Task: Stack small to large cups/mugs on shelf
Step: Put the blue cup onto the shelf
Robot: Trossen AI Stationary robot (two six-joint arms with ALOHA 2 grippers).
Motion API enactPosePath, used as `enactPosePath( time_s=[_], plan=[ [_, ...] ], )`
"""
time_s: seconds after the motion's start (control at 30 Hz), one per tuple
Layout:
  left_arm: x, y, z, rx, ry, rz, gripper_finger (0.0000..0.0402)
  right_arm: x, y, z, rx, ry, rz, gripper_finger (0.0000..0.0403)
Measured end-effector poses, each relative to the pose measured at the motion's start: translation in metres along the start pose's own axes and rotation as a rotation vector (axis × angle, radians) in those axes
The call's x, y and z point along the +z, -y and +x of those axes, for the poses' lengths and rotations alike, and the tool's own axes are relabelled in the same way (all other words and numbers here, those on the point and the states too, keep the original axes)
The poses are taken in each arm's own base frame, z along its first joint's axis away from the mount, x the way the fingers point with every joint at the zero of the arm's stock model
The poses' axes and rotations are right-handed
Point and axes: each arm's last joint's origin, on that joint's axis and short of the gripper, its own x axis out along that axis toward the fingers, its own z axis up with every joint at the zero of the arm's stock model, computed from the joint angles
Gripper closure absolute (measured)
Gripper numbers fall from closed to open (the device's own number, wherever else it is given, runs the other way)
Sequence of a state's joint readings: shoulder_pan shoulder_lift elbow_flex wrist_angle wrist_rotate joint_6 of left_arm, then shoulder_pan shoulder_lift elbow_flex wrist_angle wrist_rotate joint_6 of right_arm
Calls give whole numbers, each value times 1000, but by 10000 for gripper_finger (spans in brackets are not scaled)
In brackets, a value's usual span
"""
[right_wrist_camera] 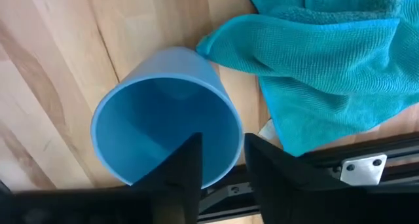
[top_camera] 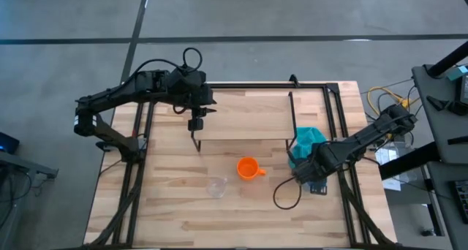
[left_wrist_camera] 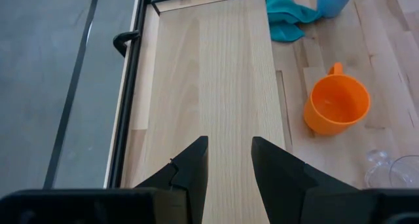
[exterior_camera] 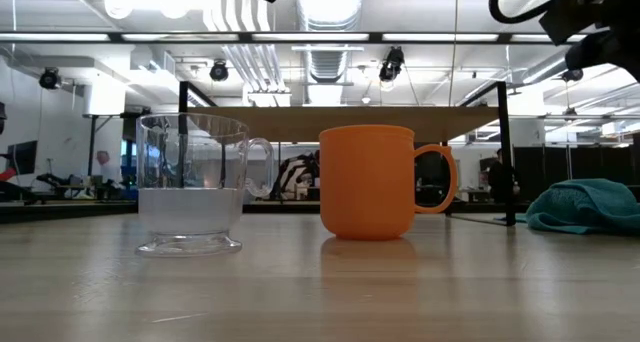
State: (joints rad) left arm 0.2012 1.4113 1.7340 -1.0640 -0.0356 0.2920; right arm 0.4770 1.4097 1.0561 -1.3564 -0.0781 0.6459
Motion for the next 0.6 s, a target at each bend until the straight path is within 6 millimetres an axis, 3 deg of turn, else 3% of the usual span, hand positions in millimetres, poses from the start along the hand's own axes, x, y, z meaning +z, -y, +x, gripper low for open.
enactPosePath(
  time_s=[0.3, 0.6],
  plan=[
    [0, 0, 0, 0, 0, 0, 297, 0, 2, 9, -15, -6, 1, 244],
    [0, 0, 0, 0, 0, 0, 297, 0, 2, 24, -2, -2, 8, 255]
  ],
)
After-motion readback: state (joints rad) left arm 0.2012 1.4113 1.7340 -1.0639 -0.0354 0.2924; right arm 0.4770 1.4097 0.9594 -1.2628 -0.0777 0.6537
